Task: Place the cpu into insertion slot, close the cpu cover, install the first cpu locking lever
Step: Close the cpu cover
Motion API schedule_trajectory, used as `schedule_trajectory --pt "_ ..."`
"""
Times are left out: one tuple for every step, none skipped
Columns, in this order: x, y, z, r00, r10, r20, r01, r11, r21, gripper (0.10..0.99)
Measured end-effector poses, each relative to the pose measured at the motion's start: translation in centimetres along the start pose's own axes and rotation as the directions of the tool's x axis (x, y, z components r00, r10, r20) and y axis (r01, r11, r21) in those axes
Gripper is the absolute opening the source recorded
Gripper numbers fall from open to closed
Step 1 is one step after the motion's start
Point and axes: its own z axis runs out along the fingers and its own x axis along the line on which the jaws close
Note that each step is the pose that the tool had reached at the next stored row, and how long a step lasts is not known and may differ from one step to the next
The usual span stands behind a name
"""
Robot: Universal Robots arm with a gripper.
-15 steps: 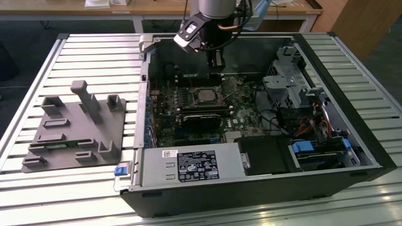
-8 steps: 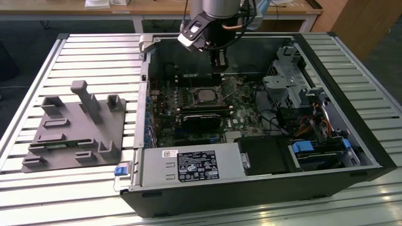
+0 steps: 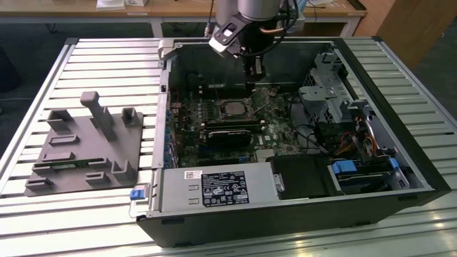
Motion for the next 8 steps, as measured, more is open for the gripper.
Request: schedule_trajectory --pt "0.0 0.22 0.0 1.0 0.0 0.0 0.0 1.0 0.002 0.106" --pt "-0.01 0.45 0.01 1.0 0.0 0.0 0.0 1.0 0.003 0.106" --pt "-0.01 0.66 0.01 1.0 0.0 0.0001 0.0 1.0 0.004 0.106" --pt "-0.01 0.84 0.02 1.0 0.0 0.0001 0.0 1.0 0.005 0.106" --pt "-0.01 1.04 0.02 1.0 0.0 0.0002 0.0 1.0 0.006 0.106" --pt "-0.01 1.17 0.02 1.0 0.0 0.0001 0.0 1.0 0.007 0.106" --pt "-0.02 1.28 0.03 1.0 0.0 0.0002 0.0 1.0 0.007 0.106" --pt "-0.02 1.41 0.03 1.0 0.0 0.0001 0.0 1.0 0.008 0.106"
